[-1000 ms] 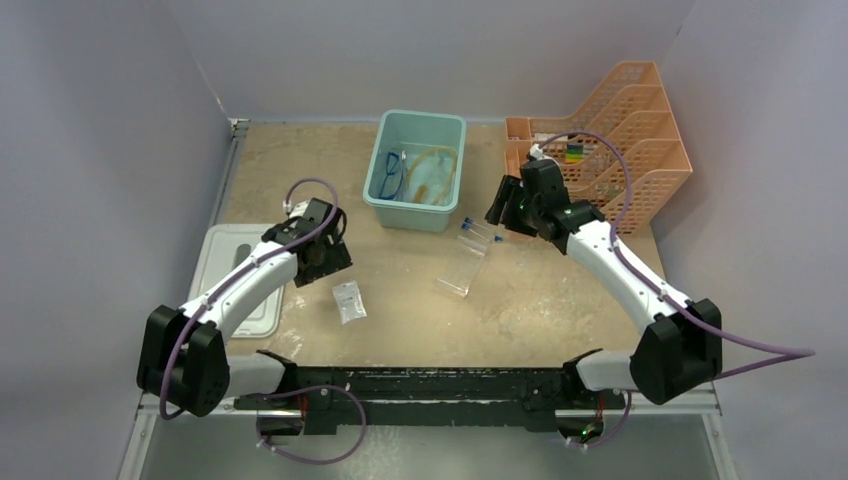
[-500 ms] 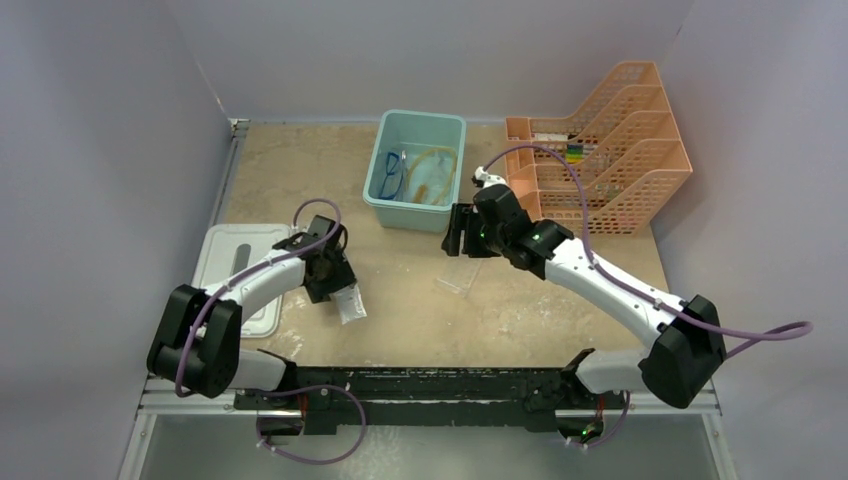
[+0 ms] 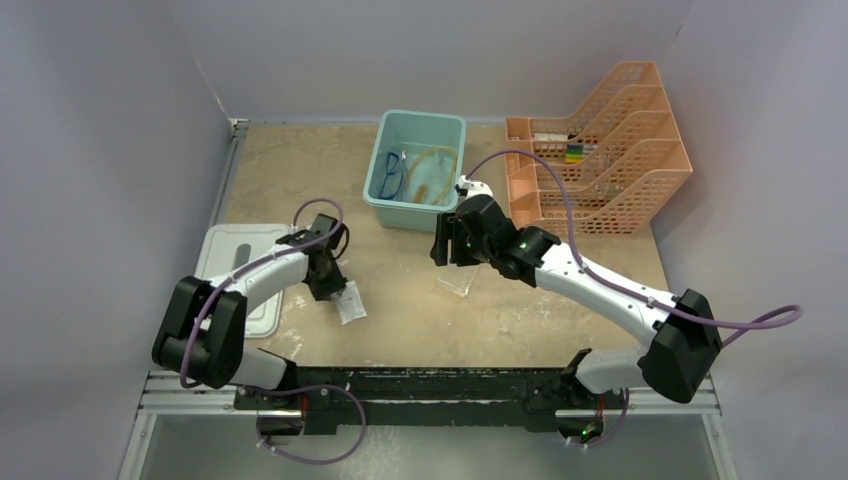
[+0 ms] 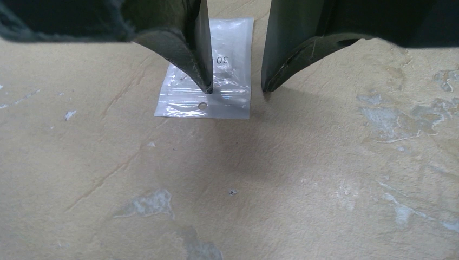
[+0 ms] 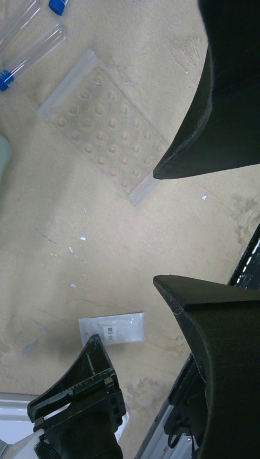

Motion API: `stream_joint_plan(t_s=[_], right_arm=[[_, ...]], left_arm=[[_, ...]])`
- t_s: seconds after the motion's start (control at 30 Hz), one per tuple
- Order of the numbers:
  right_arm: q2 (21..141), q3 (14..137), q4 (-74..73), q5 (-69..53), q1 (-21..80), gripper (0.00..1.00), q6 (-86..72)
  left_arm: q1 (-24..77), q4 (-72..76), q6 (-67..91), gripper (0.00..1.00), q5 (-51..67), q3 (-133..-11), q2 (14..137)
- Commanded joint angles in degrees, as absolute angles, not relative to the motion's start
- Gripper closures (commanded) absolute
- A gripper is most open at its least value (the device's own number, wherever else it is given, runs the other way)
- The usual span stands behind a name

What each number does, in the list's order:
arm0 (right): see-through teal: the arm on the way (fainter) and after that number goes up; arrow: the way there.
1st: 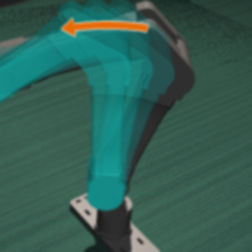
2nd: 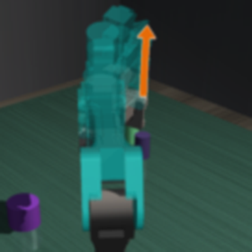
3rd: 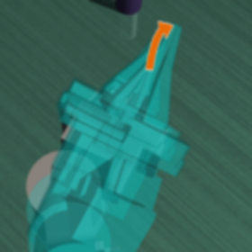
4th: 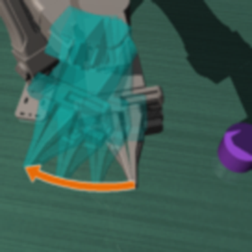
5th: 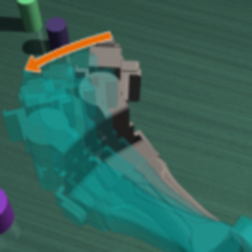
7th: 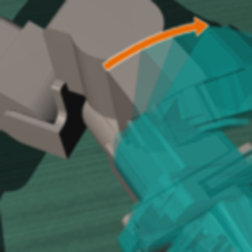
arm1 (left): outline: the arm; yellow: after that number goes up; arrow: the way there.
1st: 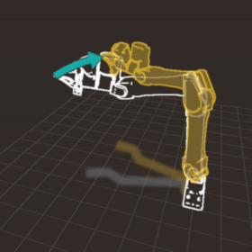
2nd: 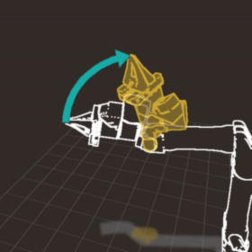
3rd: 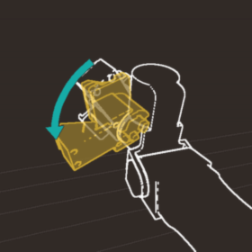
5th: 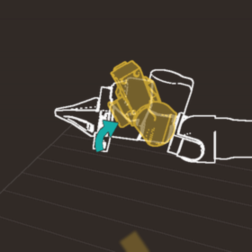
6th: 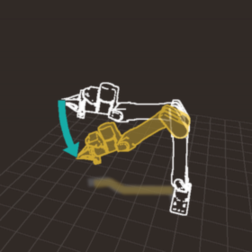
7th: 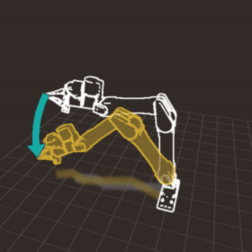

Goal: Organize the chemistry lab equipment

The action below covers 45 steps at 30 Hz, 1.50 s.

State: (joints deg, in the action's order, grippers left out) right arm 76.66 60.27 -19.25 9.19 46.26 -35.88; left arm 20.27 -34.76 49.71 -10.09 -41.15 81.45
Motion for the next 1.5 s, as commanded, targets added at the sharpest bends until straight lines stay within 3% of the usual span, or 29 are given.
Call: stream_joint_plan(t_s=[0.0, 0.17, 0.47, 0.63, 0.83, 1.1, 1.47], right_arm=[[76.12, 61.00, -17.32, 11.97, 46.78, 0.33, -35.95], [75.96, 60.74, -17.35, 12.35, 46.98, 0.33, -35.99], [79.53, 61.81, -13.76, 7.92, 49.85, 0.33, -31.89], [87.03, 65.10, -10.58, 6.32, 55.13, 0.34, -28.67], [99.38, 72.51, -13.42, 12.05, 60.48, 0.35, -30.85], [108.53, 78.59, -14.03, 12.19, 64.07, 0.37, -31.83], [116.90, 85.96, -20.51, 13.99, 64.85, 0.37, -31.24]], left_arm=[[20.27, -33.23, 49.32, 0.77, -9.68, -37.67, 86.46], [20.30, -32.08, 48.94, 0.99, -9.16, -37.56, 87.45], [20.30, -27.99, 49.31, 1.00, 0.40, -37.60, 82.22], [20.30, -25.42, 51.74, 1.00, 6.21, -37.61, 80.38], [20.21, -27.55, 50.71, 1.00, 3.82, -38.23, 79.69], [17.28, -33.76, 51.39, 0.73, -5.65, -41.68, 69.48], [10.37, -41.21, 48.88, 0.67, -19.19, -48.02, 60.43]])
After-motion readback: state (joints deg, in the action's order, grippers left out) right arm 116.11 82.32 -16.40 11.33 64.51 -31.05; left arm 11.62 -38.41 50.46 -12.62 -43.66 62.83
